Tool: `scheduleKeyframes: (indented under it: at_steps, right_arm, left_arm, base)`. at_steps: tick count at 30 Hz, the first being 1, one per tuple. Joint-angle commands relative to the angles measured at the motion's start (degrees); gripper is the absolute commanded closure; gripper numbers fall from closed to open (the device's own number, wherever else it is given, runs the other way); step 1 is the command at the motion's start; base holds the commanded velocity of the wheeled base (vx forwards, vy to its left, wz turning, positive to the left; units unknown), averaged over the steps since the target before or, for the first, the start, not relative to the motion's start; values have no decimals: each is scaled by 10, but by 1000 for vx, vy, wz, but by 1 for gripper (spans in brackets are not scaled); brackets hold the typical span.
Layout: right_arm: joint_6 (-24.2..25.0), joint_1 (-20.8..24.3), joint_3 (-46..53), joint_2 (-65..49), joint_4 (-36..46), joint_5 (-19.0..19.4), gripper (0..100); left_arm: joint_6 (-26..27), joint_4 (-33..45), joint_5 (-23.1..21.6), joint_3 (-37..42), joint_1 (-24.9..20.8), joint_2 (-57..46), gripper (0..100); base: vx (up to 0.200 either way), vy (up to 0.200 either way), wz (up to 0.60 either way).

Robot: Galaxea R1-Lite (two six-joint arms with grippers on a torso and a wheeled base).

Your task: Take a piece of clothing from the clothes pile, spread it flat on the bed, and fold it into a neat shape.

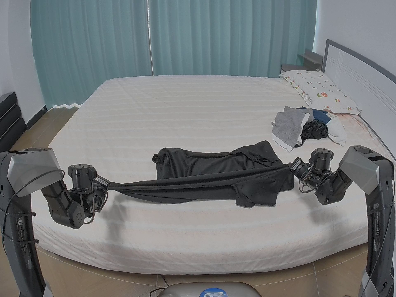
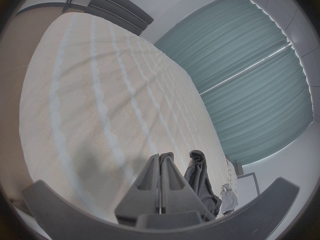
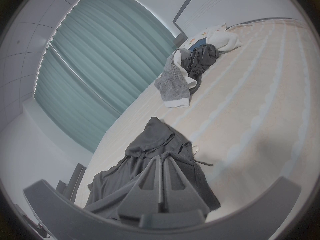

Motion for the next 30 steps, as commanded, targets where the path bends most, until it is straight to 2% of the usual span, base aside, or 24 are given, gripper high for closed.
scheduleKeyframes:
  at_steps: [1, 2, 3, 13, 15, 16, 17, 21, 24, 30]
  right_arm:
    - [0, 10, -44, 56, -1, -26, 100]
    - [0, 13, -48, 59, -2, -28, 100]
    - [-1, 16, -50, 64, -4, -28, 0]
    - [-1, 5, -14, 37, -59, -18, 0]
    - [1, -5, 46, -10, -62, 22, 0]
    - [1, -5, 46, -10, -62, 22, 0]
    - [0, -10, 94, -44, -66, 59, 0]
    - [-4, -4, 184, -84, -64, 124, 0]
    - [-4, 9, 214, -90, -57, 140, 0]
    - [-3, 45, 225, -68, -55, 137, 0]
  left_arm:
    - [0, -1, 0, -3, 0, 14, 100]
    - [0, 0, 1, -3, 0, 14, 100]
    - [0, -1, 1, -4, -1, 15, 100]
    - [1, 0, 1, -4, -1, 20, 100]
    - [1, 0, 1, -4, -1, 20, 100]
    - [1, 0, 1, -4, -1, 20, 100]
    - [1, 0, 1, -4, -1, 20, 100]
    - [2, 0, 0, -4, -1, 20, 100]
    - [2, 0, 0, -4, -1, 20, 100]
    - [2, 0, 0, -2, -1, 20, 100]
  base:
    - [0, 0, 0]
    - [0, 0, 0]
    - [0, 0, 0]
    - [0, 0, 0]
    - [0, 0, 0]
    - [0, 0, 0]
    - [0, 0, 0]
    - [0, 0, 0]
    - [0, 0, 0]
    - [0, 0, 0]
